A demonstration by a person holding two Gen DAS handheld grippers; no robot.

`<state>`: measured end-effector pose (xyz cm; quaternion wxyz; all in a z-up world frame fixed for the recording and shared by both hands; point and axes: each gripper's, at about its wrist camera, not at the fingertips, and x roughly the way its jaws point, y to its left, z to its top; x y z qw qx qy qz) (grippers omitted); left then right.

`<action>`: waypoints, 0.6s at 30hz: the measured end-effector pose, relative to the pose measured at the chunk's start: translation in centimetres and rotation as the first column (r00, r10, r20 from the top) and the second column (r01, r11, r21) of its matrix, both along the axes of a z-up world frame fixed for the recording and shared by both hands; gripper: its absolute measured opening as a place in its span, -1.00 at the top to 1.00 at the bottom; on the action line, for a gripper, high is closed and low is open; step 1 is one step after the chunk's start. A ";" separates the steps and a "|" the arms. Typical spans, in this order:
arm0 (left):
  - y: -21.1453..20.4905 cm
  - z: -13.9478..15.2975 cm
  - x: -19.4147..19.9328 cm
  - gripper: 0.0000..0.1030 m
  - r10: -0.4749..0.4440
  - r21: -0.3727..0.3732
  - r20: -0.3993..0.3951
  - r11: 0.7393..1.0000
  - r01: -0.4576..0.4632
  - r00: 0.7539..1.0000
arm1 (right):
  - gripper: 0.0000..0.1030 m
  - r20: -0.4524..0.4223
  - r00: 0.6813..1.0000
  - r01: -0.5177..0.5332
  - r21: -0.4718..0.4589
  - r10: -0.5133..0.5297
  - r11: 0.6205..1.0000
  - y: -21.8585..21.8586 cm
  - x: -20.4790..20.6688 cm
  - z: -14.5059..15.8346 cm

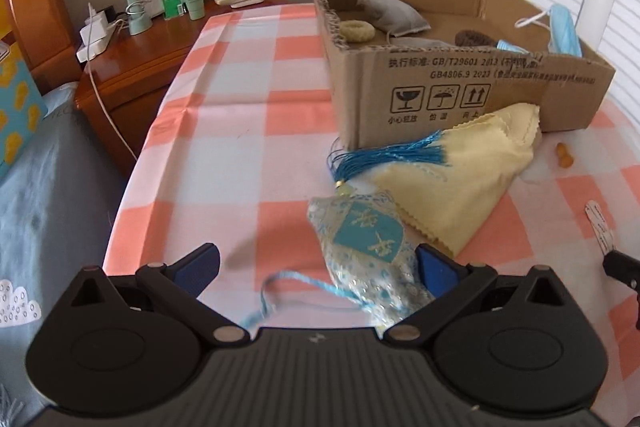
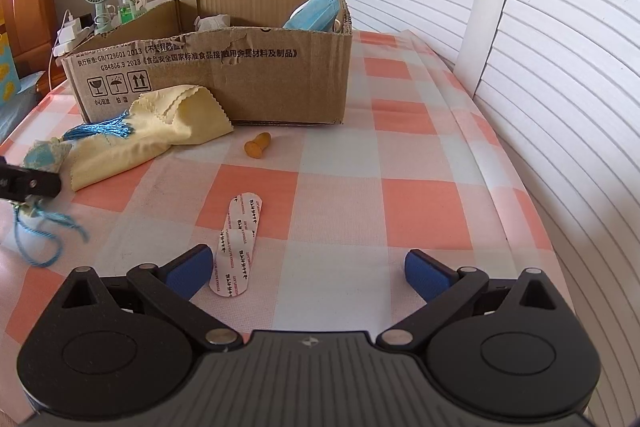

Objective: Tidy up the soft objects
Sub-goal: 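Close the left tool on the blue printed pouch while the right tool grips the bandage strip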

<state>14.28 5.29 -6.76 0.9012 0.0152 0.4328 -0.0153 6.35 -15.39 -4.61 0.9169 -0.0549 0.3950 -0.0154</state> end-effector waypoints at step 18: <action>-2.5 0.4 -1.3 -0.06 -0.027 -0.046 0.066 0.999 0.030 0.997 | -1.00 0.007 1.000 -0.026 -0.004 0.026 1.000 0.3 -0.3 0.0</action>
